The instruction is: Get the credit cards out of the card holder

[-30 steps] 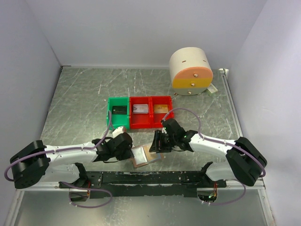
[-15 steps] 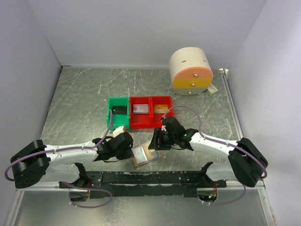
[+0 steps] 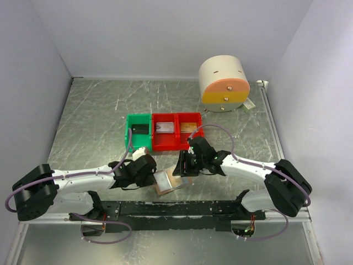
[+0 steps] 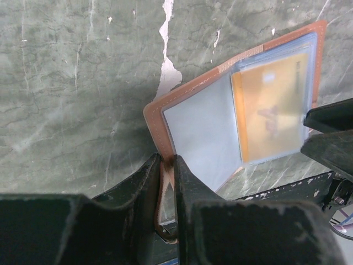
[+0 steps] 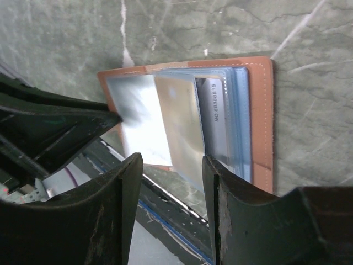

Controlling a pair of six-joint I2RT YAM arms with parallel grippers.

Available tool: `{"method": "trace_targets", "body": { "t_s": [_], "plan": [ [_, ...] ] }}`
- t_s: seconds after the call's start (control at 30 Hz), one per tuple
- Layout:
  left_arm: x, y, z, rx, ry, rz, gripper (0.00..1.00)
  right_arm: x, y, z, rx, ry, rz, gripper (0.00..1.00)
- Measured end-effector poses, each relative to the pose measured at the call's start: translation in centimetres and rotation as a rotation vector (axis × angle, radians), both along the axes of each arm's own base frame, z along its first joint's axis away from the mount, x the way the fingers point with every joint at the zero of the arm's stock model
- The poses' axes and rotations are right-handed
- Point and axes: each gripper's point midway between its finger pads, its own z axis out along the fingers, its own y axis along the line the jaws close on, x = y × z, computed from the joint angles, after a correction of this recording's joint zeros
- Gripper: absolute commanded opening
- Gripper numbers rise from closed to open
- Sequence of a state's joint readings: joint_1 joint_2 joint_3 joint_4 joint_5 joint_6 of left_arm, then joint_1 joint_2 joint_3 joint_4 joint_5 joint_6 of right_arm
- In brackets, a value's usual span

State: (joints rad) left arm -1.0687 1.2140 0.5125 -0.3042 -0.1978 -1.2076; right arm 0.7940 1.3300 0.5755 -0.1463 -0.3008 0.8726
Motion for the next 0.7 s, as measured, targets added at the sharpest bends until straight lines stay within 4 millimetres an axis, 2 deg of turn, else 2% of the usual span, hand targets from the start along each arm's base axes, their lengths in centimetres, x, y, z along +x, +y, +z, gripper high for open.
{"method": "trace_targets", "body": {
  "t_s": [0.17, 0.7],
  "plan": [
    [0.0, 0.1, -0.1, 0.008, 0.002, 0.000, 0.24, -0.4, 0.8, 1.4, 0.085, 0.002, -0.002, 0.48],
    [0.0, 0.1, -0.1, 0.008, 0.001, -0.002, 0.24, -1.1, 2.8, 3.9, 0.225, 0.025, 0.047, 0.48]
  ]
}}
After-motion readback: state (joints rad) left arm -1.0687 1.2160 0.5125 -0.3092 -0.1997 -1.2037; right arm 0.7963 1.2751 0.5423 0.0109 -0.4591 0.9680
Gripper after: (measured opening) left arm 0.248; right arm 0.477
